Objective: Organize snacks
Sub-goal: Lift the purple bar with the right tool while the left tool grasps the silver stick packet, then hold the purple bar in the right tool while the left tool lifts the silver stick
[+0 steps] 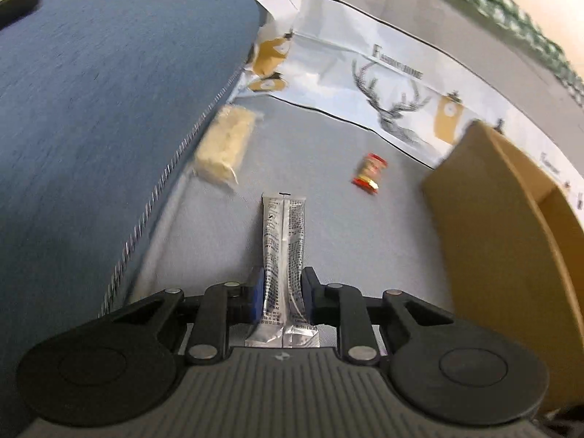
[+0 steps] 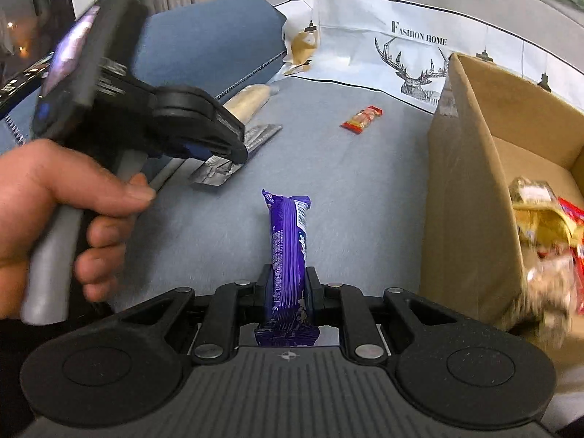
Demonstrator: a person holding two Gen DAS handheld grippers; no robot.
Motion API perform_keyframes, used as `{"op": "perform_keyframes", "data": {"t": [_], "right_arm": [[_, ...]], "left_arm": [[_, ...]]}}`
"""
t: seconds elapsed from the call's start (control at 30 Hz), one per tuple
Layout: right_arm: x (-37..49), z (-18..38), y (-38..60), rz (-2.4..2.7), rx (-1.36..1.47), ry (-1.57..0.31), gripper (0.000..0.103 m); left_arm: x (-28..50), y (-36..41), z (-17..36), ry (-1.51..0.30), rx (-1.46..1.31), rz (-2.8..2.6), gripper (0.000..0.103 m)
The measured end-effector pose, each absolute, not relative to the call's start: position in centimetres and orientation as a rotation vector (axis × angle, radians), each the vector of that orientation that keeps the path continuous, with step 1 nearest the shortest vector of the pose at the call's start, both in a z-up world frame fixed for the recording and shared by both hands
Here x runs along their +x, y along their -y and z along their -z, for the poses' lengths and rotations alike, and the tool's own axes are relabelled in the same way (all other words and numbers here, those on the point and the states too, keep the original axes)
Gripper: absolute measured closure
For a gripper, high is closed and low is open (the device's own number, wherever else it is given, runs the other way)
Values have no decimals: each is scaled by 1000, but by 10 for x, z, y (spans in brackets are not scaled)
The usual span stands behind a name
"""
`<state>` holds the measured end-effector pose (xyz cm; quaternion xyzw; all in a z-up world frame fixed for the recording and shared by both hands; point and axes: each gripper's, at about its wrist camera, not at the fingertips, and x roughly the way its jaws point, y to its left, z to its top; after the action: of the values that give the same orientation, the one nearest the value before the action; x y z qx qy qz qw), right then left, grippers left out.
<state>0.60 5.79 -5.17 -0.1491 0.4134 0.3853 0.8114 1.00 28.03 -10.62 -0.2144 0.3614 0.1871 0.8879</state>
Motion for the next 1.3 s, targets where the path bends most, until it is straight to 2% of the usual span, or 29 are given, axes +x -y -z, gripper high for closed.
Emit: {"op": "perform_keyframes", "data": {"t": [0.47, 0.6, 0.73, 0.87, 1.2, 1.27, 1.3], "right_arm": [[2, 87, -48, -823, -317, -928, 85], [4, 87, -45, -829, -290, -940, 83], [7, 85, -46, -837, -285, -940, 80], [3, 86, -49, -853, -336, -901, 76], [1, 88, -48, -852, -371, -880, 76], [0, 88, -48, -858, -380, -872, 84], [-1, 87, -48, -858, -380, -867, 85]], "left_arm": [[-54, -233, 106, -814, -558, -414, 79], [-50, -221, 113, -865, -493, -439, 77], [-44, -215, 118, -865, -428, -445, 63], [-39, -211, 120, -855, -381, -465, 63], [-26, -200, 127, -860, -256, -462, 63], [-27, -200, 127, -861, -253, -467, 71], [-26, -200, 127, -859, -254, -468, 74]]}}
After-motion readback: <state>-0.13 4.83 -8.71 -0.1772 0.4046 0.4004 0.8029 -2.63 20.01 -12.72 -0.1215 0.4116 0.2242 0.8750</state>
